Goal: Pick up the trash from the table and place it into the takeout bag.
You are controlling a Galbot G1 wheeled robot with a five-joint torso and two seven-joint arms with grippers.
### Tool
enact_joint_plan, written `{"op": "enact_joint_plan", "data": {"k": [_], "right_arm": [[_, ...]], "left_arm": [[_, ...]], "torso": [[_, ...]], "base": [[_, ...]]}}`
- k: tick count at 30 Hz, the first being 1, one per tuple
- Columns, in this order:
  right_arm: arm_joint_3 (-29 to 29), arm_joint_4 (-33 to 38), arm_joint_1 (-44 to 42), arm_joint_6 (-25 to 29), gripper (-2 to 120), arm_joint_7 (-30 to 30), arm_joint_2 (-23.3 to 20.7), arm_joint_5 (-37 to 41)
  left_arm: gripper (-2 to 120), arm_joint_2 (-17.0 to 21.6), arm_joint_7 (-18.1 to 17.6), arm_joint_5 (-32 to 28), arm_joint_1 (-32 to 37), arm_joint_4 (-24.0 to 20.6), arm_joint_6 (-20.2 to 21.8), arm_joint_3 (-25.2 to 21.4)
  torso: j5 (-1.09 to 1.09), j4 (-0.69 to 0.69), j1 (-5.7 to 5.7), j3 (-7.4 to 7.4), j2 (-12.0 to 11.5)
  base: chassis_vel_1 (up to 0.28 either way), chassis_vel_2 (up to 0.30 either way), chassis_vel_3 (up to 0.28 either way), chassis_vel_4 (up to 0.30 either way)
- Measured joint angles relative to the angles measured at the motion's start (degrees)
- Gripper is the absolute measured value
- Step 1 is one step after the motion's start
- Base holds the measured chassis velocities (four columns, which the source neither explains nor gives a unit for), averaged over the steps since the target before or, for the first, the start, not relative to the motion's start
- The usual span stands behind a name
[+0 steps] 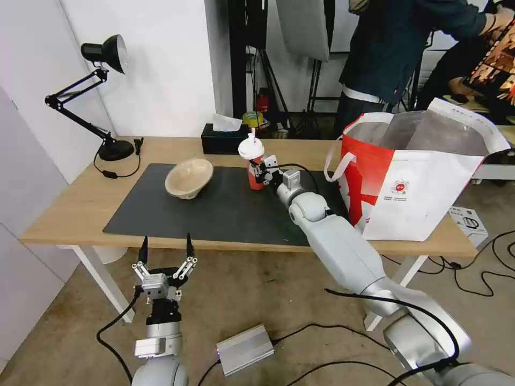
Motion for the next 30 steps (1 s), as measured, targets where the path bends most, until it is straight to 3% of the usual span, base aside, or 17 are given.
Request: {"op": "enact_joint_plan", "data": {"k": [15, 30], "right_arm": [[1.3, 7.8, -0.9, -1.9, 3, 1.9, -2.4, 0.8], [4.1, 20.7, -3.1, -3.5, 3, 3.7, -8.4, 5.7]], "left_arm": [[100, 0.0, -0.1, -0.1, 0.2, -0.7, 0.0, -0.1], [100, -0.1, -0.1, 0.0, -0.1, -0.6, 0.0, 0.0]], "torso": [[0.0, 0.0, 0.0, 0.0, 0.0], [0.0, 0.0, 0.0, 0.0, 0.0]], "base": [[0.0, 0.0, 0.0, 0.0], [0.0, 0.0, 0.0, 0.0]]}}
